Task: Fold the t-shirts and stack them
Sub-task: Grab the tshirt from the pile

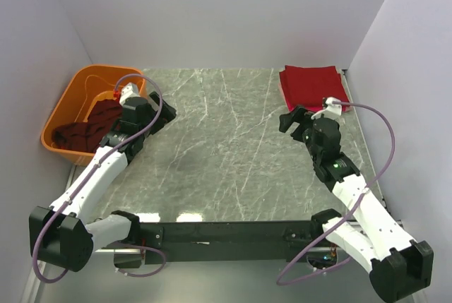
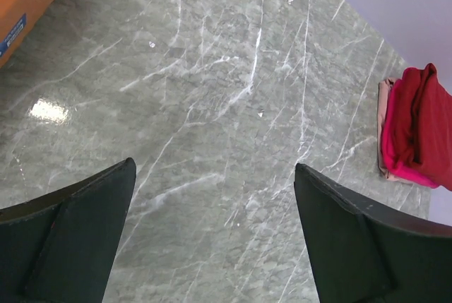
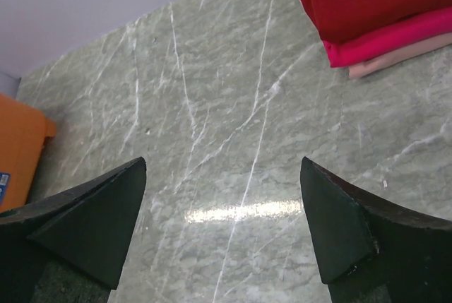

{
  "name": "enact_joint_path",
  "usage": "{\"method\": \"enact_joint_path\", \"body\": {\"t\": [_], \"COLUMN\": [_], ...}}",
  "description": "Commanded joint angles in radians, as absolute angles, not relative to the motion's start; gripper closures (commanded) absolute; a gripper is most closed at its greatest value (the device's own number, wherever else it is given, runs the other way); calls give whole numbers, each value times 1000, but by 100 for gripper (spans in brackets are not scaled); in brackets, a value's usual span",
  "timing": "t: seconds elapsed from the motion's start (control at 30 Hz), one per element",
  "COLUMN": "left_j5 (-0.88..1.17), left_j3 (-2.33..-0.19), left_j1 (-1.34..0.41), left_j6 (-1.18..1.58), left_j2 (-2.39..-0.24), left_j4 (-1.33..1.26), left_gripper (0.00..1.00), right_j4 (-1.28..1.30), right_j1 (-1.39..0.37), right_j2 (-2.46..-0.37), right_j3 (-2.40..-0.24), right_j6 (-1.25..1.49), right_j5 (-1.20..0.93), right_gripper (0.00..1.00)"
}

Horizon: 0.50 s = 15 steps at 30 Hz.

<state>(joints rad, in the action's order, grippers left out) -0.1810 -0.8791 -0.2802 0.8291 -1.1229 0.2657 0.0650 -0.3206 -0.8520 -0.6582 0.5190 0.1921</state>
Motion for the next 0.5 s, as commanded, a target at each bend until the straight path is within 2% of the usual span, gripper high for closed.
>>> {"method": "enact_joint_path", "body": {"t": [0.0,0.17,0.47], "left_j5": [-201,-351,-403], "left_j3": [-913,-997,-1282], "left_j1": [-284,-276,-173], "left_j6": [831,851,831], "left_j2": [-1101,-1160,-1308], "left_j4": [264,334,423], "left_gripper": [1,1,0], "right_j4": [2,3,43], "right_j1": [-318,-318,-318], "right_j2": [-808,-792,-856], "right_j3": [-647,-653,-701], "right_j6": [514,531,523], "right_j5": [224,230,241], "right_gripper": [4,2,1]}}
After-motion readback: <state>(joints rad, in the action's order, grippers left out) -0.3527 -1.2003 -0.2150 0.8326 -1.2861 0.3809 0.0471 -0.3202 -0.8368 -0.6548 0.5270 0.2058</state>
